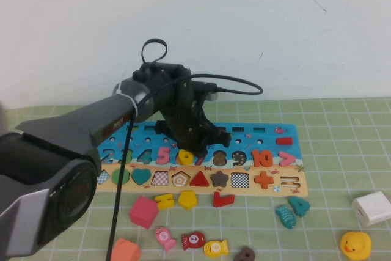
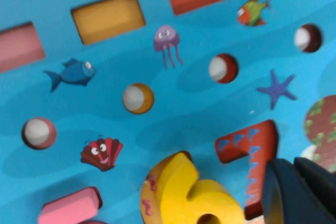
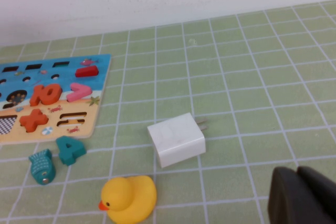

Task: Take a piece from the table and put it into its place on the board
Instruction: Place the "number 6" into the hole of the number 6

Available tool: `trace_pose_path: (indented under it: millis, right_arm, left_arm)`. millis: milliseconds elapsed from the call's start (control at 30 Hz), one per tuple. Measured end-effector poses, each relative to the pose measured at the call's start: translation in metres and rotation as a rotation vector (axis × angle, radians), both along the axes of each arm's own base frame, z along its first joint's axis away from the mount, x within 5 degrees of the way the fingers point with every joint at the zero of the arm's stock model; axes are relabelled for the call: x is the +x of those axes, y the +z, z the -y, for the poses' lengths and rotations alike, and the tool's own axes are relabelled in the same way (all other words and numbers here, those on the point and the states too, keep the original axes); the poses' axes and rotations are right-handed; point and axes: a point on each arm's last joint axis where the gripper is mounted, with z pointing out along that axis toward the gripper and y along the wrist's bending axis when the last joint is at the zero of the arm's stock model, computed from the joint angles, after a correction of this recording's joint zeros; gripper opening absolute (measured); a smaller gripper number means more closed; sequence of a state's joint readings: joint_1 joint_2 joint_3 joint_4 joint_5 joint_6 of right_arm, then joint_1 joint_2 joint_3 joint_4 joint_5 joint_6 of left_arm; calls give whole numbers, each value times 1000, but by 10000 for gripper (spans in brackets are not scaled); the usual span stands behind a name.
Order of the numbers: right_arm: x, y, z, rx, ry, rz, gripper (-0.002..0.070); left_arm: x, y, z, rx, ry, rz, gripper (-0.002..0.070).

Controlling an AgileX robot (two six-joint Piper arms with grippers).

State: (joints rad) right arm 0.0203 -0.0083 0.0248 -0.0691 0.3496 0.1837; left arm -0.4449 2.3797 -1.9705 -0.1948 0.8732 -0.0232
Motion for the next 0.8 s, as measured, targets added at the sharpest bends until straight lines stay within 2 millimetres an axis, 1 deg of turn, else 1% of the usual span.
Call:
trace_pose_path:
  millis: [133, 400, 800]
  right_arm:
    - [0, 0, 0, 0, 0, 0, -1]
    - [0, 0, 0, 0, 0, 0, -1]
    - [0, 0, 0, 0, 0, 0, -1]
  left_arm:
    - [-1, -3, 1, 15, -9, -10, 0]
    - [-3, -4, -6, 106, -38, -17, 0]
    - [-4, -4, -7, 129, -47, -21, 0]
